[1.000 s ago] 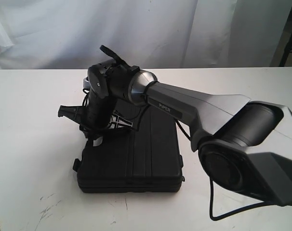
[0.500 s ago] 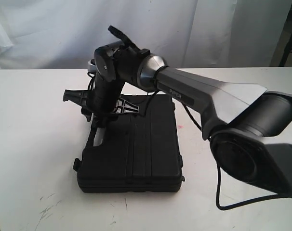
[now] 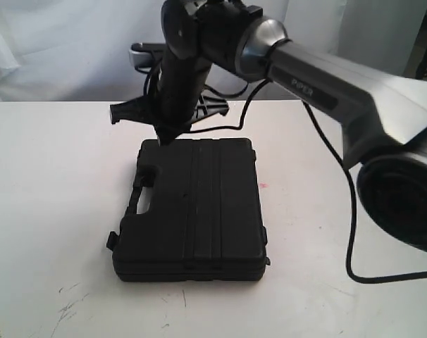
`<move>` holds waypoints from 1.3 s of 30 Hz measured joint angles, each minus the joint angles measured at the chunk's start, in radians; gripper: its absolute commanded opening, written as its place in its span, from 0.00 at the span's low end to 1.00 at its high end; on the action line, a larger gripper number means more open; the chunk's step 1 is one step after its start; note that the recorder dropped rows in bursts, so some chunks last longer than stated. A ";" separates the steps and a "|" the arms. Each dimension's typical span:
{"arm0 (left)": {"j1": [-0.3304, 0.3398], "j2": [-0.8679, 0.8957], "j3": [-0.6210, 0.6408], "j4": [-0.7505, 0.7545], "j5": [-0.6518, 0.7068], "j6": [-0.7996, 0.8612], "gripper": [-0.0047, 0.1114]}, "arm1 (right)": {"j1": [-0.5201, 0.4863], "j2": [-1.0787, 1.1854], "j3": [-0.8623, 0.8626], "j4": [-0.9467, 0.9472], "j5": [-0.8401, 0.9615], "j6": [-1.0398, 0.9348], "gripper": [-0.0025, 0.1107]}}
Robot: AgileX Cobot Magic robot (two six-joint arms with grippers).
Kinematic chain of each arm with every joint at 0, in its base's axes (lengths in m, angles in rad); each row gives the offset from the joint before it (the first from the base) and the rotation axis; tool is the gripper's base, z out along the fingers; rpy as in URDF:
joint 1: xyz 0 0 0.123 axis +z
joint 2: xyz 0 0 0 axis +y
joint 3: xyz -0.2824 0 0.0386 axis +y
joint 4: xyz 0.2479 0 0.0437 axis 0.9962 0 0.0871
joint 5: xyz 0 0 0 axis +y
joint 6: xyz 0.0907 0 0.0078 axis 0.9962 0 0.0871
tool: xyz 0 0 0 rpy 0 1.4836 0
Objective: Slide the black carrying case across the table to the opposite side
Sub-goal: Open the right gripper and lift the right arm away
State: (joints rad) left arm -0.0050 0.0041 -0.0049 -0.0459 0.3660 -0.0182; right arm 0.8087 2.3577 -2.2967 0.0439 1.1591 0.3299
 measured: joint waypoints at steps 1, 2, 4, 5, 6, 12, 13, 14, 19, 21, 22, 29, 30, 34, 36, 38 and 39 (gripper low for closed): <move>0.000 0.000 0.000 0.000 0.000 0.000 0.04 | 0.004 -0.019 0.000 -0.002 -0.020 -0.017 0.02; 0.000 0.000 0.000 0.000 0.000 0.000 0.04 | 0.007 -0.040 0.000 -0.008 -0.040 -0.034 0.02; 0.000 0.000 0.000 0.000 0.000 0.000 0.04 | 0.024 -0.076 0.000 -0.029 -0.078 -0.055 0.02; 0.000 0.000 0.000 0.000 0.000 0.000 0.04 | 0.035 -0.095 0.000 -0.044 -0.097 -0.061 0.02; 0.000 0.000 0.000 0.000 0.000 0.000 0.04 | 0.047 -0.112 0.000 -0.056 -0.117 -0.069 0.02; 0.000 0.000 0.000 0.000 0.000 0.000 0.04 | 0.100 -0.171 0.000 -0.090 -0.164 -0.120 0.02; 0.000 0.000 0.000 0.000 0.000 0.000 0.04 | 0.105 -0.177 0.000 -0.090 -0.164 -0.128 0.02; 0.000 0.000 0.000 0.000 0.000 0.000 0.04 | 0.111 -0.185 0.000 -0.093 -0.164 -0.131 0.02; 0.000 0.000 0.000 0.000 0.000 0.000 0.04 | 0.121 -0.221 0.000 -0.094 -0.177 -0.139 0.02; 0.000 0.000 0.000 0.000 0.000 0.000 0.04 | 0.125 -0.248 0.028 -0.094 -0.197 -0.139 0.02; 0.000 0.000 0.000 0.000 0.000 0.000 0.04 | 0.128 -0.267 0.056 -0.094 -0.211 -0.139 0.02; 0.000 0.000 0.000 0.000 0.000 0.000 0.04 | 0.128 -0.460 0.386 -0.097 -0.333 -0.139 0.02; 0.000 0.000 0.000 0.000 0.000 0.000 0.04 | 0.128 -0.501 0.457 -0.097 -0.369 -0.139 0.02; 0.000 0.000 0.000 0.000 0.000 0.000 0.04 | 0.128 -0.664 0.666 -0.097 -0.512 -0.128 0.02; 0.000 0.000 0.000 0.000 0.000 0.000 0.04 | 0.128 -0.741 0.765 -0.101 -0.571 -0.126 0.02; 0.000 0.000 0.000 0.000 0.000 0.000 0.04 | 0.128 -0.795 0.839 -0.108 -0.592 -0.124 0.02; 0.000 0.000 0.000 0.000 0.000 0.000 0.04 | 0.128 -0.819 0.864 -0.112 -0.592 -0.124 0.02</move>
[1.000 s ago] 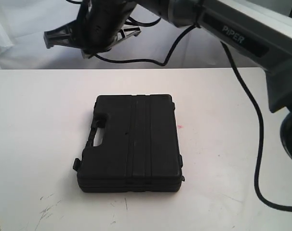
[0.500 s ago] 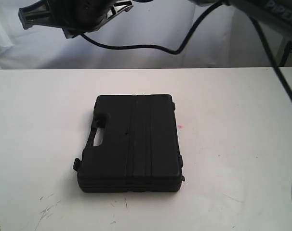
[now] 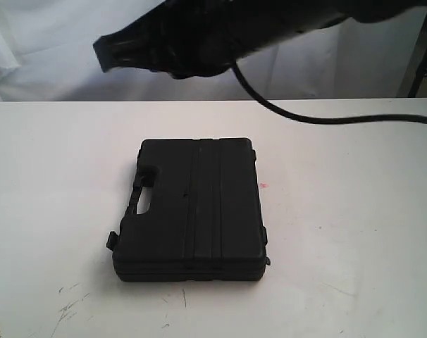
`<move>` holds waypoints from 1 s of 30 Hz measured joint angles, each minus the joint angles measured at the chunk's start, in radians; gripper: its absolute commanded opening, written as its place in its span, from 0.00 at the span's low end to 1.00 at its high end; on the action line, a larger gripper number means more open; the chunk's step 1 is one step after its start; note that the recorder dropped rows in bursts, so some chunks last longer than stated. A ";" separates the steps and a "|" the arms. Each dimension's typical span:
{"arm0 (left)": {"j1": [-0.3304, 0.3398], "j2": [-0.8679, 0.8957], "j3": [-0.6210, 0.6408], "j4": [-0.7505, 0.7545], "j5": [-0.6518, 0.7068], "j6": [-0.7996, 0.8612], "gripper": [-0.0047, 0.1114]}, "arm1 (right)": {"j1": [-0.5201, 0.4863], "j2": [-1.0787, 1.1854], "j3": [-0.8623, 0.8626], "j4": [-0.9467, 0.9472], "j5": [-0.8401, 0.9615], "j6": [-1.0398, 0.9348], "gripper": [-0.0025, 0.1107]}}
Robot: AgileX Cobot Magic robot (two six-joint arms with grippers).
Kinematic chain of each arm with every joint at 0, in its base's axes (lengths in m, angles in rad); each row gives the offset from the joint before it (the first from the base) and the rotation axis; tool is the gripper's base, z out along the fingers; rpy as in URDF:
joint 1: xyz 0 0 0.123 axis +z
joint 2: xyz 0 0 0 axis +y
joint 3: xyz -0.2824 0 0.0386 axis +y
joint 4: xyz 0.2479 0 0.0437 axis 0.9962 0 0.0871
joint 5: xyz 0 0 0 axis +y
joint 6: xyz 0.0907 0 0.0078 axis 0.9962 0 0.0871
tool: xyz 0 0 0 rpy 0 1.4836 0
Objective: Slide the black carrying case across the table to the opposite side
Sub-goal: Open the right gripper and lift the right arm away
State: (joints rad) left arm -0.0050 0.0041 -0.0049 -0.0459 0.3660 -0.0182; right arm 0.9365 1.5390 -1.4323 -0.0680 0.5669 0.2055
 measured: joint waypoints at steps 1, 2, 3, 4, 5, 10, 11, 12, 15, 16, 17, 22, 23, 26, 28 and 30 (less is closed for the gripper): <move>0.000 0.000 0.000 0.000 0.000 0.000 0.04 | 0.000 -0.016 0.015 -0.003 0.000 0.000 0.02; 0.000 0.000 0.000 0.000 0.000 0.000 0.04 | 0.000 -0.034 0.027 -0.007 0.004 0.000 0.02; 0.000 0.000 0.000 0.000 0.000 0.000 0.04 | 0.000 -0.050 0.035 -0.009 0.007 0.000 0.02; 0.000 0.000 0.000 0.000 0.000 0.000 0.04 | 0.000 -0.063 0.037 -0.009 0.012 0.000 0.02; 0.000 0.000 0.000 0.000 0.000 0.000 0.04 | 0.000 -0.075 0.037 -0.011 0.015 0.000 0.02; 0.000 0.000 0.000 0.000 0.000 0.000 0.04 | 0.000 -0.114 0.039 -0.040 0.067 0.000 0.02; 0.000 0.000 0.000 0.000 0.000 0.000 0.04 | 0.000 -0.119 0.041 -0.040 0.080 0.000 0.02; 0.000 0.000 0.000 0.000 0.000 0.000 0.04 | 0.000 -0.124 0.041 -0.042 0.099 0.000 0.02; 0.000 0.000 0.000 0.000 0.000 0.000 0.04 | 0.000 -0.131 0.041 -0.062 0.147 0.000 0.02; 0.000 0.000 0.000 0.000 0.000 0.000 0.04 | 0.000 -0.134 0.041 -0.069 0.168 0.000 0.02; 0.000 0.000 0.000 0.000 0.000 0.000 0.04 | 0.000 -0.134 0.041 -0.072 0.192 0.000 0.02; 0.000 0.000 0.000 0.000 0.000 0.000 0.04 | 0.000 -0.167 0.068 -0.095 0.252 0.004 0.02; 0.000 0.000 0.000 0.000 0.000 0.000 0.04 | 0.000 -0.182 0.080 -0.095 0.245 0.006 0.02; 0.000 0.000 0.000 0.000 0.000 0.000 0.04 | -0.011 -0.234 0.143 -0.097 0.170 0.006 0.02; 0.000 0.000 0.000 0.000 0.000 0.000 0.04 | -0.036 -0.274 0.205 -0.090 0.094 0.006 0.02; 0.000 0.000 0.000 0.000 0.000 0.000 0.04 | -0.070 -0.315 0.273 -0.083 0.027 0.006 0.02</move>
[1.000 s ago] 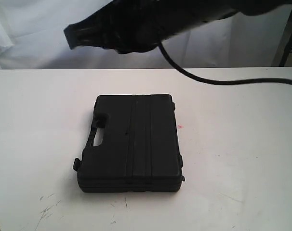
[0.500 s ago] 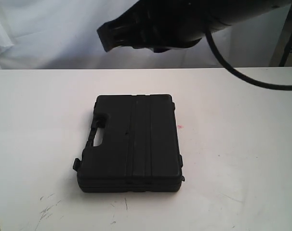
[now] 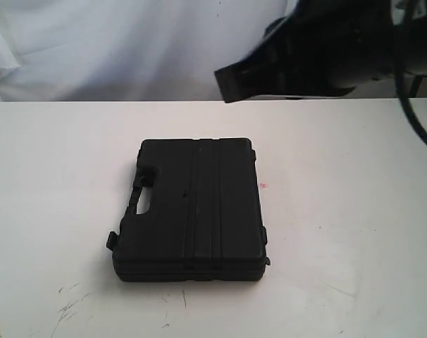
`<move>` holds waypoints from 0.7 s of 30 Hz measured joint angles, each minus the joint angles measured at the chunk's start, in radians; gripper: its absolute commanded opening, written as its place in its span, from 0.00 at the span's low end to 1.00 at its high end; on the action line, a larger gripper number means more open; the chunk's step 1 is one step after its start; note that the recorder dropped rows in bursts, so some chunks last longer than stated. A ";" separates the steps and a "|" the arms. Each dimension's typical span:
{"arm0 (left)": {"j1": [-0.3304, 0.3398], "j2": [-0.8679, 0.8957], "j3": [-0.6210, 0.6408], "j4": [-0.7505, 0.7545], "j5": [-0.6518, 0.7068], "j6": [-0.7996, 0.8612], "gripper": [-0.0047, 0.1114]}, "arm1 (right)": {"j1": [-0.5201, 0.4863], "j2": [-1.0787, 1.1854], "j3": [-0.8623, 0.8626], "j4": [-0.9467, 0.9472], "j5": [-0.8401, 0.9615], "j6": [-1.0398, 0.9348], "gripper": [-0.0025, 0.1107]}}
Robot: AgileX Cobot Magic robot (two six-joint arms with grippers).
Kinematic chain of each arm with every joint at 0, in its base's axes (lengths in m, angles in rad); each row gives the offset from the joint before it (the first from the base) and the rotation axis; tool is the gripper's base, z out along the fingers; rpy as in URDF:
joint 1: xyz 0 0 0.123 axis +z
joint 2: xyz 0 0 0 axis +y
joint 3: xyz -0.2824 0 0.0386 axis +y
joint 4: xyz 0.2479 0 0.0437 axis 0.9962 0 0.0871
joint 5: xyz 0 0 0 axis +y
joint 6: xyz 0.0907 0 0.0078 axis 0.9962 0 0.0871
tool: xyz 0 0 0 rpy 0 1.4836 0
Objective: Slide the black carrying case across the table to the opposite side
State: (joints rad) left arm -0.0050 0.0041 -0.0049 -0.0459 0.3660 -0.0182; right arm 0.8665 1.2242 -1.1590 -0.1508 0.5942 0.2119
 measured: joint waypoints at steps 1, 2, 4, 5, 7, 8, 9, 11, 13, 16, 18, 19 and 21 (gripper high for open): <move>0.000 0.000 0.000 0.000 0.000 0.000 0.04 | -0.017 -0.017 0.035 0.000 -0.020 0.000 0.02; 0.000 0.000 0.000 0.000 0.000 0.000 0.04 | -0.031 -0.034 0.062 0.003 -0.036 0.000 0.02; 0.000 0.000 0.000 0.000 0.000 0.000 0.04 | -0.066 -0.080 0.127 0.004 -0.060 0.000 0.02; 0.000 0.000 0.000 0.000 0.000 0.000 0.04 | -0.085 -0.104 0.159 0.007 -0.067 0.000 0.02; 0.000 0.000 0.000 0.000 0.000 0.000 0.04 | -0.121 -0.156 0.215 0.009 -0.078 0.000 0.02; 0.000 0.000 0.000 0.000 0.000 0.000 0.04 | -0.143 -0.184 0.247 0.014 -0.085 0.000 0.02; 0.000 0.000 0.000 0.000 0.000 0.000 0.04 | -0.167 -0.209 0.279 0.017 -0.093 0.000 0.02; 0.000 0.000 0.000 0.000 0.000 0.000 0.04 | -0.219 -0.279 0.347 0.023 -0.127 0.000 0.02; 0.000 0.000 0.000 0.000 0.000 0.000 0.04 | -0.297 -0.392 0.445 0.027 -0.195 0.000 0.02; 0.000 0.000 0.000 0.000 0.000 0.000 0.04 | -0.405 -0.552 0.565 0.027 -0.248 0.000 0.02; 0.000 0.000 0.000 0.000 0.000 0.000 0.04 | -0.501 -0.665 0.638 0.029 -0.254 0.000 0.02; 0.000 0.000 0.000 0.000 0.000 0.000 0.04 | -0.557 -0.733 0.682 0.029 -0.256 0.000 0.02; 0.000 0.000 0.000 0.000 0.000 0.000 0.04 | -0.614 -0.822 0.730 0.029 -0.256 0.000 0.02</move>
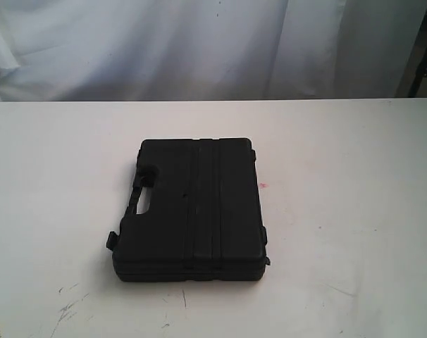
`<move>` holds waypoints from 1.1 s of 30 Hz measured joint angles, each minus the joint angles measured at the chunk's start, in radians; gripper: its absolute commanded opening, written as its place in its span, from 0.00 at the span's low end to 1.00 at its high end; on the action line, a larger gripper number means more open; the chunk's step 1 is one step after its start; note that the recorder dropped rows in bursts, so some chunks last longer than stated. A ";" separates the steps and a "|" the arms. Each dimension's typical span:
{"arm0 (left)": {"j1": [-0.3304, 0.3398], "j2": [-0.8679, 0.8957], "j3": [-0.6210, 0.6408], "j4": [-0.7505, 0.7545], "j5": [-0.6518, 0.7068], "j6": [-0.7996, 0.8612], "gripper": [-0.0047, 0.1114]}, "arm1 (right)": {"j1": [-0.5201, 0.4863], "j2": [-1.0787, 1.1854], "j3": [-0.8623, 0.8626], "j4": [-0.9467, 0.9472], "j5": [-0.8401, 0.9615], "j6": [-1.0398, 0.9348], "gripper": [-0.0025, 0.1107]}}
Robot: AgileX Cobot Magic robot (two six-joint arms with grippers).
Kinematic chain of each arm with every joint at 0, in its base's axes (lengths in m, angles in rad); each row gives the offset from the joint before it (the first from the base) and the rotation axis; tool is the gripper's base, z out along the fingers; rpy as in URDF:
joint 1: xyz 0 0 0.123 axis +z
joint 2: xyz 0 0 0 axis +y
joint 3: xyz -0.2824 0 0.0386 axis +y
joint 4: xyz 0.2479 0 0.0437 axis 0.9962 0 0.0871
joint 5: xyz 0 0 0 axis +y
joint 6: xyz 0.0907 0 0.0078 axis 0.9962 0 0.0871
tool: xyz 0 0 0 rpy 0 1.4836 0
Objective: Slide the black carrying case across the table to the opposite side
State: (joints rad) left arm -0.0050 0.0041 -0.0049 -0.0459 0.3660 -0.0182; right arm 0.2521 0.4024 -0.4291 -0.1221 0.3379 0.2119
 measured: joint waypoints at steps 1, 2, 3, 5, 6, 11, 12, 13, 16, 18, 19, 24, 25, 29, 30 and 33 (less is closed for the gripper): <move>0.000 0.000 0.000 0.000 0.000 0.000 0.04 | -0.024 -0.038 0.019 0.001 0.000 0.000 0.02; 0.000 0.000 0.000 0.000 0.000 0.000 0.04 | -0.040 -0.072 0.030 0.001 0.000 -0.002 0.02; 0.000 0.000 0.000 0.000 0.000 0.000 0.04 | -0.055 -0.109 0.040 0.001 0.000 -0.009 0.02; 0.000 0.000 0.000 0.000 0.000 0.000 0.04 | -0.067 -0.161 0.042 -0.007 0.000 -0.021 0.02; 0.000 0.000 0.000 0.000 0.000 0.000 0.04 | -0.067 -0.177 0.042 -0.013 0.000 -0.023 0.02; 0.000 0.000 0.000 0.000 0.000 0.000 0.04 | -0.067 -0.200 0.049 -0.019 0.018 -0.055 0.02; 0.000 0.000 0.000 0.000 0.000 0.000 0.04 | -0.067 -0.204 0.056 -0.019 0.019 -0.057 0.02; 0.000 0.000 0.000 0.000 0.000 0.000 0.04 | -0.067 -0.210 0.064 -0.021 0.020 -0.059 0.02; 0.000 0.000 0.000 0.000 0.000 0.000 0.04 | -0.067 -0.251 0.110 -0.021 0.018 -0.067 0.02; 0.000 0.000 0.000 0.000 0.000 0.000 0.04 | -0.067 -0.297 0.161 -0.013 0.003 -0.071 0.02; 0.000 0.000 0.000 0.000 0.000 0.000 0.04 | -0.067 -0.319 0.184 -0.003 -0.005 -0.074 0.02; 0.000 0.000 0.000 0.000 0.000 0.000 0.04 | -0.074 -0.397 0.322 0.150 -0.043 -0.201 0.02; 0.000 0.000 0.000 0.000 0.000 0.000 0.04 | -0.080 -0.397 0.331 0.184 -0.046 -0.235 0.02; 0.000 0.000 0.000 0.000 0.000 0.000 0.04 | -0.111 -0.397 0.339 0.297 -0.048 -0.367 0.02; 0.000 0.000 0.000 0.000 0.000 0.000 0.04 | -0.130 -0.397 0.339 0.309 -0.043 -0.378 0.02; 0.000 0.000 0.000 0.000 0.000 0.000 0.04 | -0.167 -0.397 0.339 0.315 -0.006 -0.390 0.02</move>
State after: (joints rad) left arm -0.0050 0.0041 -0.0049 -0.0459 0.3660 -0.0182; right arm 0.0852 0.0057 -0.0897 0.1932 0.3322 -0.1780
